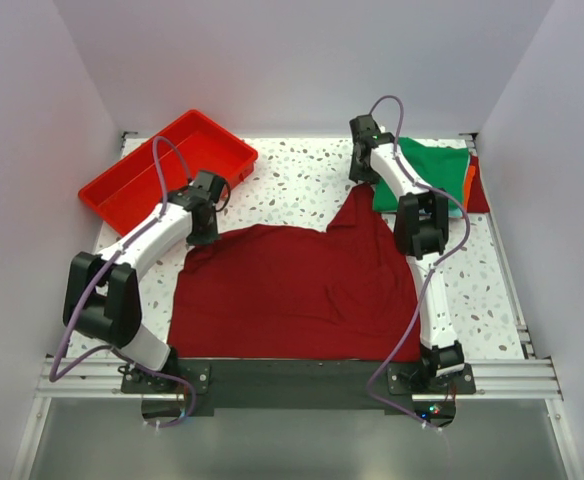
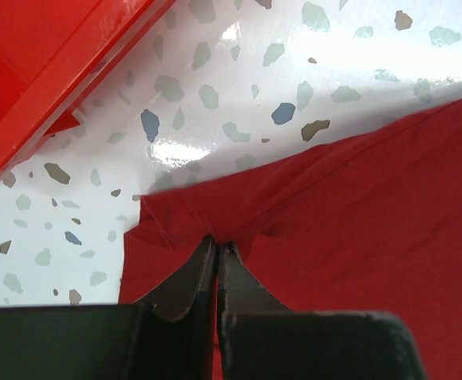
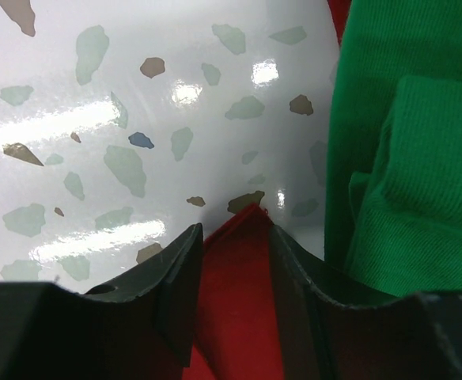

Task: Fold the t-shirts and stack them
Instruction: Fold the tshirt

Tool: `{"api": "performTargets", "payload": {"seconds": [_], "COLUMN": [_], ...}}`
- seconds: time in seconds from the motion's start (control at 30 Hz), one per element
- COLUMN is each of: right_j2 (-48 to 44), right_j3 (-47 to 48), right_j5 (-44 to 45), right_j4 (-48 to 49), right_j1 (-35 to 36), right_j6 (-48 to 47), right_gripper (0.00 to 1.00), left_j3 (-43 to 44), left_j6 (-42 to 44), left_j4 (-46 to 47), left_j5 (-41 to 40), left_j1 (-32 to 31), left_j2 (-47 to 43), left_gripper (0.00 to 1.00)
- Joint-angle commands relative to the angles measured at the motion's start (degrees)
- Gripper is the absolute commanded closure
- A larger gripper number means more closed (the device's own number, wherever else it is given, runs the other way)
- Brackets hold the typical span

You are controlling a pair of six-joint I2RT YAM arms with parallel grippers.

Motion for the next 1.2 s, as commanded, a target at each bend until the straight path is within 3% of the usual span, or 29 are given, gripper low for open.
{"api": "performTargets", "payload": {"seconds": [0.0,0.13,0.4,0.67,1.17], "right_j2": [1.22,0.79,-0.18,0.17,-8.26], "right_j3": [1.2,-0.9,-4.86,-6.62,-7.32], "right_j5": [1.66,1.66,1.23,-1.15,-5.36], "right_j4": [1.23,1.41,2.11,2.9,1.15], "right_j1": [-0.14,-0.22,-0.22,-0.14,-0.22], "right_j6": [-0.6,-0.6,-0.69,-0.07,1.07], "right_gripper": [0.6,0.68,0.74,1.0,1.0], "left_j3": [3.01,3.54,3.98,4.16,10.92], "left_j6": [0.99,0.9,0.81,0.72,3.71], "left_j4": [-0.64,-0.73,-0.73,-0.99,-0.73], "left_j5": [-0.04,0.13,0.22,0.13,-2.33], "left_j1": [0.42,0.42,0.42,0.42,1.91], "left_j2": [0.64,1.17,1.34,1.61,5.29], "left_gripper": [1.0,1.0,1.0,1.0,1.0]}}
